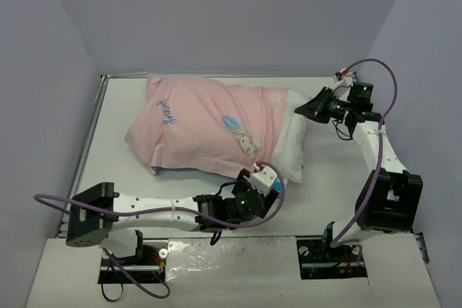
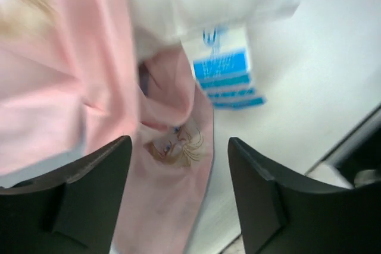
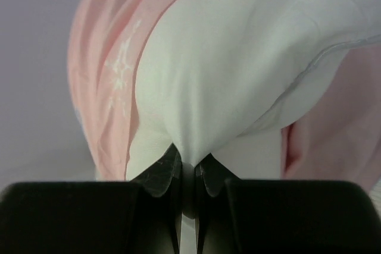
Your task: Remove the pillowcase from the pillow
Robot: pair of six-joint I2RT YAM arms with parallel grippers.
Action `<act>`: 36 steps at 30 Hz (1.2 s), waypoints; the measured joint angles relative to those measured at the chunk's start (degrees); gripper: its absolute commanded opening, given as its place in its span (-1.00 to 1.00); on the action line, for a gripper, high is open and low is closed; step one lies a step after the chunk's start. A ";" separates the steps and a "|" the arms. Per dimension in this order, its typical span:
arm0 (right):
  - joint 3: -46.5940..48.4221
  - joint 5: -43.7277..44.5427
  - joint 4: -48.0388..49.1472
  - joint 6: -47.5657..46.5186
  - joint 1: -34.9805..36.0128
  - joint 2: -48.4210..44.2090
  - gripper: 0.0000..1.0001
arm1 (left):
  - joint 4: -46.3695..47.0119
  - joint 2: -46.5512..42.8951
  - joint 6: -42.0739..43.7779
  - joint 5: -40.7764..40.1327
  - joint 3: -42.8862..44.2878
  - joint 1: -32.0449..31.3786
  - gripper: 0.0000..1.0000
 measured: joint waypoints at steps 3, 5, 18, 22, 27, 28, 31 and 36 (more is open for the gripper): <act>0.22 4.50 -8.09 -11.32 -0.55 -0.70 -0.87 | -0.33 -5.27 0.57 0.42 2.40 -0.24 0.53; 0.15 6.80 -12.28 -17.51 -0.83 -0.37 -0.70 | -0.33 -8.94 0.61 0.66 3.63 -0.28 0.59; -1.53 5.20 -18.49 -33.86 -2.64 -2.03 0.92 | -17.38 -34.47 -12.41 -5.20 1.25 21.70 0.94; -1.57 4.02 -18.53 -30.51 -2.78 -2.14 1.00 | -21.49 -41.33 -14.82 -6.62 1.25 28.98 0.91; -3.02 4.81 -18.03 -24.30 -3.02 -2.12 1.00 | -27.36 -40.92 -15.50 -1.68 5.46 40.37 0.90; -3.58 5.01 -17.92 -23.32 -3.02 -2.03 1.00 | -27.93 -39.04 -15.50 0.96 6.97 43.08 0.89; -5.05 5.05 -17.46 -21.99 -2.97 -1.25 1.00 | -29.35 -31.87 -15.28 10.03 10.40 51.52 0.89; -5.42 0.68 -16.72 -24.35 -2.99 1.64 0.87 | -29.66 -18.69 -14.88 28.74 12.04 67.28 0.89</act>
